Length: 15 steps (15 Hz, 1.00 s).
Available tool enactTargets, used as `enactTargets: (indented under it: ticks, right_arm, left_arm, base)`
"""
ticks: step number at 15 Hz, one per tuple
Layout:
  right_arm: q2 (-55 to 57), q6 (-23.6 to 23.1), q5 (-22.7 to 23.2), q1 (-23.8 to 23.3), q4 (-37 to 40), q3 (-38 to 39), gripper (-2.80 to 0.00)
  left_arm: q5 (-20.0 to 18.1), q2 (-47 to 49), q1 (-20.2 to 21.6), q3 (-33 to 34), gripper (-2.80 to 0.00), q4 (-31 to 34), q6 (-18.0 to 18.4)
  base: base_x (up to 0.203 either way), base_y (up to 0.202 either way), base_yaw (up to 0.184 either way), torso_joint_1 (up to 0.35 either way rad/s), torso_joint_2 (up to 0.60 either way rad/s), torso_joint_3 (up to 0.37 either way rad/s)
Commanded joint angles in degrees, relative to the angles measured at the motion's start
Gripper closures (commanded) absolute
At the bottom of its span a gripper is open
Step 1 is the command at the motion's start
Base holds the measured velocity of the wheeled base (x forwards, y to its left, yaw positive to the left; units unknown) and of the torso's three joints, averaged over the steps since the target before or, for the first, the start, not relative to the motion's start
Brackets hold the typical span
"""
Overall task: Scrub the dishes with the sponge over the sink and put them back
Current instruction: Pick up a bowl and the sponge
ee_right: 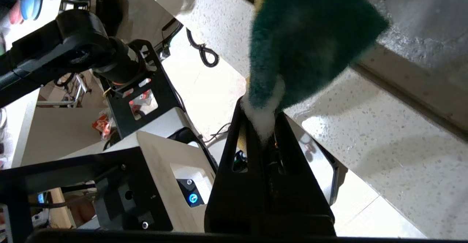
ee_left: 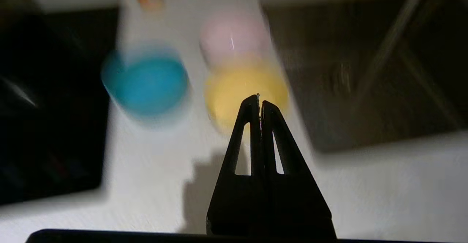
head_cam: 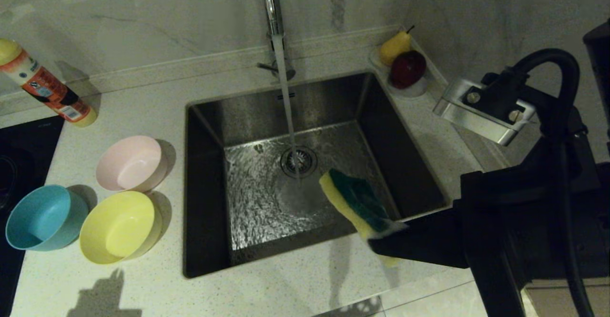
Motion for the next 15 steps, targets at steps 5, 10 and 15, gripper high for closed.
enactTargets:
  ticks: [5,10,15]
  right_arm:
    - [-0.66,0.14,-0.41,-0.42,0.24,-2.78,0.0]
    - [-0.26,0.41,-0.53,-2.16,0.68,-3.57,0.0]
    - [-0.96,0.67,-0.53,-4.18,0.59,-1.64,0.0]
  left_arm:
    - [19.48,22.34,-0.11,-22.27,0.0,6.28,3.31]
    - [32.29,43.75,0.62,-32.26,0.0,6.61,2.71]
    - [30.94,63.8,12.54,-36.65,0.0,6.8,-0.98]
  base:
    - [0.0,0.0,0.0,0.0,0.0,0.0]
    - [0.0,0.0,0.0,0.0,0.0,0.0]
    - [0.0,0.0,0.0,0.0,0.0,0.0]
